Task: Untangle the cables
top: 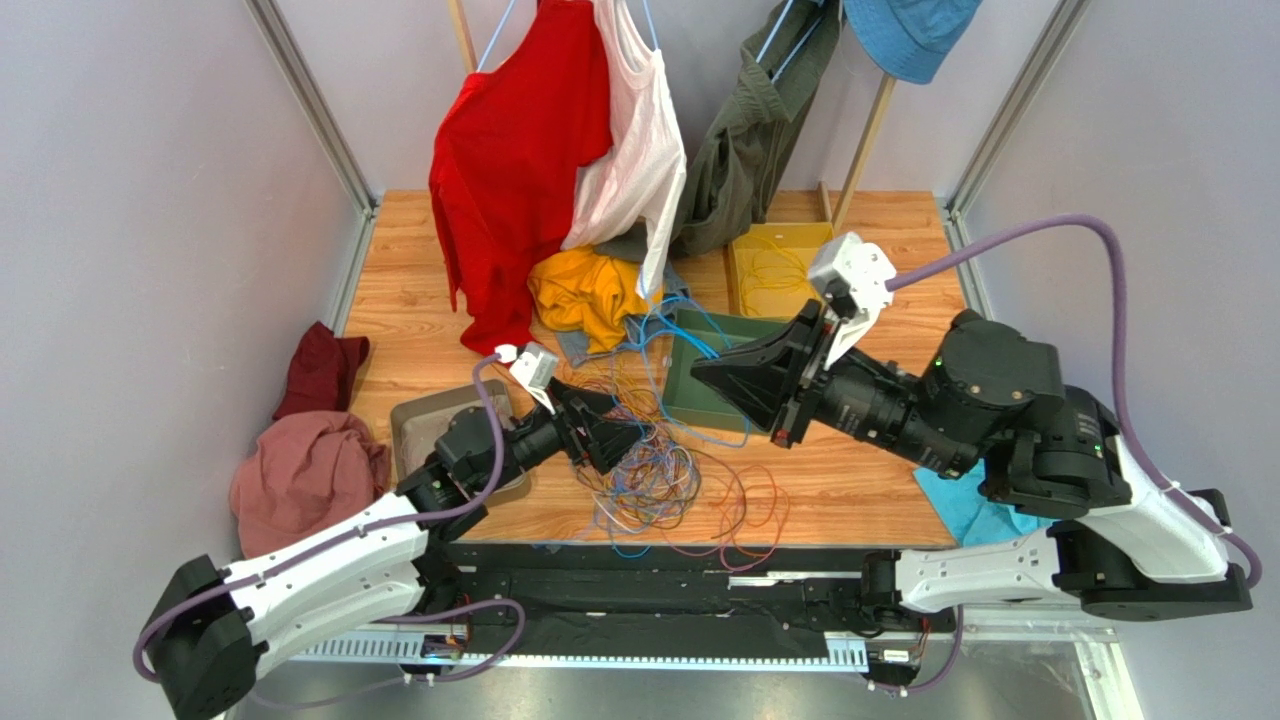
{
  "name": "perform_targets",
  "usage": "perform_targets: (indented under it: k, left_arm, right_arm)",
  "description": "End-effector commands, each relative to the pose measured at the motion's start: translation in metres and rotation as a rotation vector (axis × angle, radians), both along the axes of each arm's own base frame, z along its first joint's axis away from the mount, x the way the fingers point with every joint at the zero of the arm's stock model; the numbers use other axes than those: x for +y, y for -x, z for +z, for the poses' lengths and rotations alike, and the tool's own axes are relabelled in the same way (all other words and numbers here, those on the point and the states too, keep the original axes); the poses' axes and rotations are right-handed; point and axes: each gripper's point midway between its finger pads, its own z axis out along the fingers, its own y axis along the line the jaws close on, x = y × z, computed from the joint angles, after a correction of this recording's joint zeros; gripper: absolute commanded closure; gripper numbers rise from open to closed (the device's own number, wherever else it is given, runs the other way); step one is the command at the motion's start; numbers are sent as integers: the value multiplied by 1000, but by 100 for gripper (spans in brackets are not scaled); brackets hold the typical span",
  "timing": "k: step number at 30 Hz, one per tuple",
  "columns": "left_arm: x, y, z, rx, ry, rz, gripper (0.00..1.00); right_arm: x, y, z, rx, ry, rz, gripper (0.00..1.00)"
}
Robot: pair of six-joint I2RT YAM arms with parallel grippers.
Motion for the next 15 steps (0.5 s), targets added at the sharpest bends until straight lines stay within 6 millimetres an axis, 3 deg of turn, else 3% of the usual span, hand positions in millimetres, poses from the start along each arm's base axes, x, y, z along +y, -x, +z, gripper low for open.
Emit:
perform_targets:
  k: [1, 5, 9, 11, 13, 14, 15]
  left_arm:
    - [1, -11, 10, -12, 29, 57, 2]
    - [16, -11, -22, 57, -14, 121, 5]
    - [42, -14, -64, 191, -59, 250, 5]
    - [59, -15, -78, 235, -52, 336, 5]
    - [83, -16, -104, 338, -86, 461, 6]
    - [93, -16, -103, 373, -53, 517, 8]
    - [109, -9, -128, 479, -93, 587, 8]
  right_arm:
    - [-21, -19, 12, -66, -2, -119, 100]
    - [-43, -58, 9, -140, 49, -350, 100]
    - [-58, -77, 31, -189, 19, -450, 100]
    - [-59, -89, 36, -202, 28, -489, 100]
    - [-57, -100, 36, -203, 41, -513, 100]
    - [-62, -109, 35, -210, 59, -553, 100]
    - [-62, -115, 32, -211, 77, -573, 100]
